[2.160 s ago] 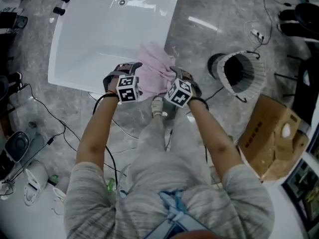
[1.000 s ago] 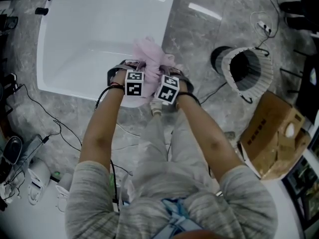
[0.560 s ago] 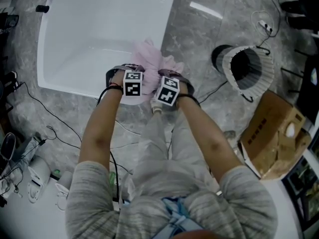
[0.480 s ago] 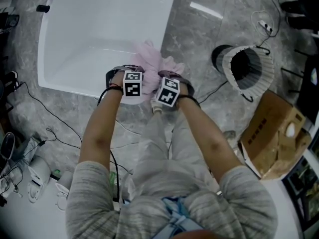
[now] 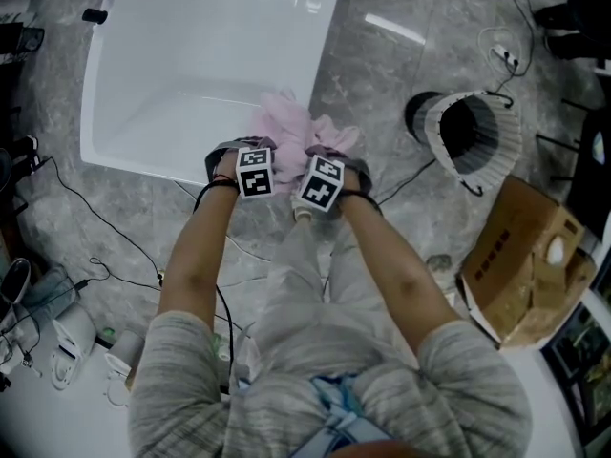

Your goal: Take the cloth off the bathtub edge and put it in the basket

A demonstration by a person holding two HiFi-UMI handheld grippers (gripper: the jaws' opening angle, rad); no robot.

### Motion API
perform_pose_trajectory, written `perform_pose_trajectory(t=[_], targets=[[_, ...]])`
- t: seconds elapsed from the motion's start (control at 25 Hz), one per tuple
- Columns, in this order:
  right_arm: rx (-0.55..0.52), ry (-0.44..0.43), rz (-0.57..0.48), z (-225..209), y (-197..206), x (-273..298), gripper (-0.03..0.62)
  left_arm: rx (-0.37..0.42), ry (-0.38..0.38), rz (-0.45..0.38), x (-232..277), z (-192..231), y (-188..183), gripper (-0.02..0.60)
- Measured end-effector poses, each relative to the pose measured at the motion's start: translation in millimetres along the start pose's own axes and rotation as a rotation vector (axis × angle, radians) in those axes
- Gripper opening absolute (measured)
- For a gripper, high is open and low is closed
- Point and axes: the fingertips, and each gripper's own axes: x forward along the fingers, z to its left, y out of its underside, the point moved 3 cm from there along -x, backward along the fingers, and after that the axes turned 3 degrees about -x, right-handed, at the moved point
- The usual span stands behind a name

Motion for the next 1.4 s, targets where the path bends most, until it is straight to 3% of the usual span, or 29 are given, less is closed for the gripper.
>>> perform_pose_trajectory(t=[0.28,0.52,1.08,1.4], targets=[[-0.004,0.025,-0.016,18,-9,-31,0.195,-0.080,-0.057,-0.088,-30,-20,-6,0.160],[-0.032,0.036,-0.050,27,-28,-86,0.195,-0.103,-0.110,-0.185,-84,-31,-20,0.160],[-0.123,0.294,-0.165,9,-86,-260,0.195,-0.091,-0.351,-0.375,-264,-19,-76,0.160],[-0.171,0.340,-0.205,7,-107,-337,0.195,-0.075,-0.393,-0.388,-340,-21,-103,0.160]])
